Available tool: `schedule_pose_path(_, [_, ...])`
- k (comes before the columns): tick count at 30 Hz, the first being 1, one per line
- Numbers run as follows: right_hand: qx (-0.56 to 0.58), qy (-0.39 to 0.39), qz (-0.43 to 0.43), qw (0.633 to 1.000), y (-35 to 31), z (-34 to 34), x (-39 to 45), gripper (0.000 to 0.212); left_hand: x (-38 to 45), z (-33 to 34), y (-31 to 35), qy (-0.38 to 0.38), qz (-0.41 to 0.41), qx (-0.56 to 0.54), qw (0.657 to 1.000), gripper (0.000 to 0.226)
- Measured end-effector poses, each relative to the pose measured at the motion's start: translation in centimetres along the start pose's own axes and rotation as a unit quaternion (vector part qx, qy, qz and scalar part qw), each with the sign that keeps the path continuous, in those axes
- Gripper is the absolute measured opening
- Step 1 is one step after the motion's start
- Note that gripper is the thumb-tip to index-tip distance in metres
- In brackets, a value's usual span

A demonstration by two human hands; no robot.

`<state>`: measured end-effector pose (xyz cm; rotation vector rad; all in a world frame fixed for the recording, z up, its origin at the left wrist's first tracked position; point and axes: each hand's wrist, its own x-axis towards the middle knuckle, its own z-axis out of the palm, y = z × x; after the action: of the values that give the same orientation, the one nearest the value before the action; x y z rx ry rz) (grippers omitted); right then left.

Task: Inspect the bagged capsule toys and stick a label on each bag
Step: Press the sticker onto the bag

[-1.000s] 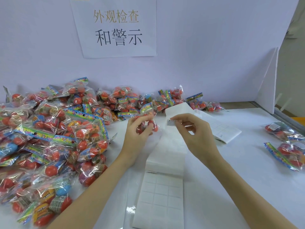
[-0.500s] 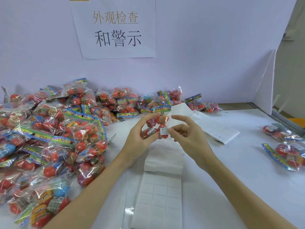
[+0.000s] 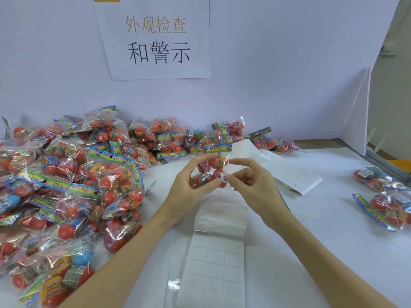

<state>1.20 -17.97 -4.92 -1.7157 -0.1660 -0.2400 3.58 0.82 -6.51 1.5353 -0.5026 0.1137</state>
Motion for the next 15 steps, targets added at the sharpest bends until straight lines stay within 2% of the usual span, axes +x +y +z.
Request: schedule_pose_path(15, [-0.007,0.0,-0.007,1.0,0.19,0.08,0.01,0.03,0.25,-0.13,-0.73,0.009,0.01,-0.023,1.0,0.05])
